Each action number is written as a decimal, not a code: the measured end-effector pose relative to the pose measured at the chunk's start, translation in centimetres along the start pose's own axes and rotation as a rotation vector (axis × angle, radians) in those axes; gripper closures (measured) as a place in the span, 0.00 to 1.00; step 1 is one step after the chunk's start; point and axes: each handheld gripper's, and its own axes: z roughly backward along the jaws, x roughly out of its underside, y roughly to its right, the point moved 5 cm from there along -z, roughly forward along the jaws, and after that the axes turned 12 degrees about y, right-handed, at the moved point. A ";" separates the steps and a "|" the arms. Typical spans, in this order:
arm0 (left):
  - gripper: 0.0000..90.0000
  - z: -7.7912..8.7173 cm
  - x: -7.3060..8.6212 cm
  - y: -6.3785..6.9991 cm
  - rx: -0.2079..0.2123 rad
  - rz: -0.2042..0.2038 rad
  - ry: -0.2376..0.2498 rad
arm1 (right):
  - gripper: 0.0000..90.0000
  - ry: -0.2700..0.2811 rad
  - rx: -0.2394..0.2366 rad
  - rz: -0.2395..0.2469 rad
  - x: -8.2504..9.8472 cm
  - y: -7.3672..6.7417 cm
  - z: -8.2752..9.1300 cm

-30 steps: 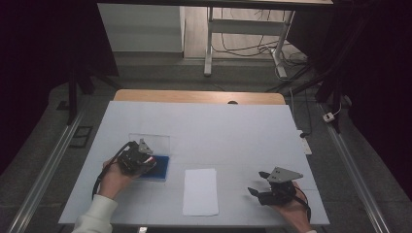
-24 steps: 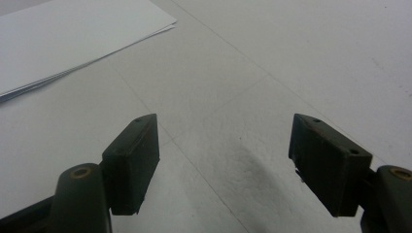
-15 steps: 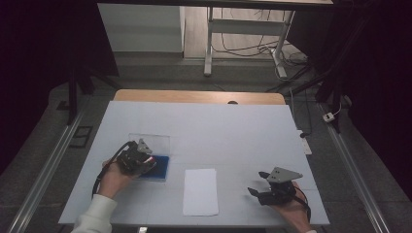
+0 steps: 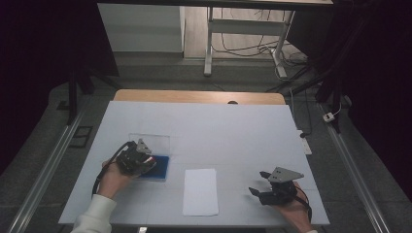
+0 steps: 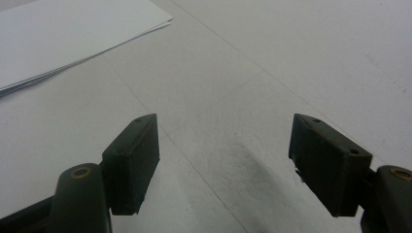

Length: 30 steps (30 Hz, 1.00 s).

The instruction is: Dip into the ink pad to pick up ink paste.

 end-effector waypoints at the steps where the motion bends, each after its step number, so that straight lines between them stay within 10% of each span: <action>1: 0.78 0.0 0.0 0.0 -0.001 -0.002 -0.001 | 0.30 0.000 0.000 0.001 0.0 0.0 0.0; 9: 0.78 0.0 0.0 0.1 -0.005 -0.002 0.000 | 0.30 0.004 -0.001 0.001 0.0 0.1 0.2; 14: 0.78 0.9 -0.6 0.6 -0.011 -0.075 0.007 | 0.30 0.008 -0.002 -0.002 -0.1 0.1 0.2; 30: 0.78 4.3 -2.3 0.4 -0.026 -0.039 0.101 | 0.30 0.011 0.006 -0.005 0.0 0.3 0.4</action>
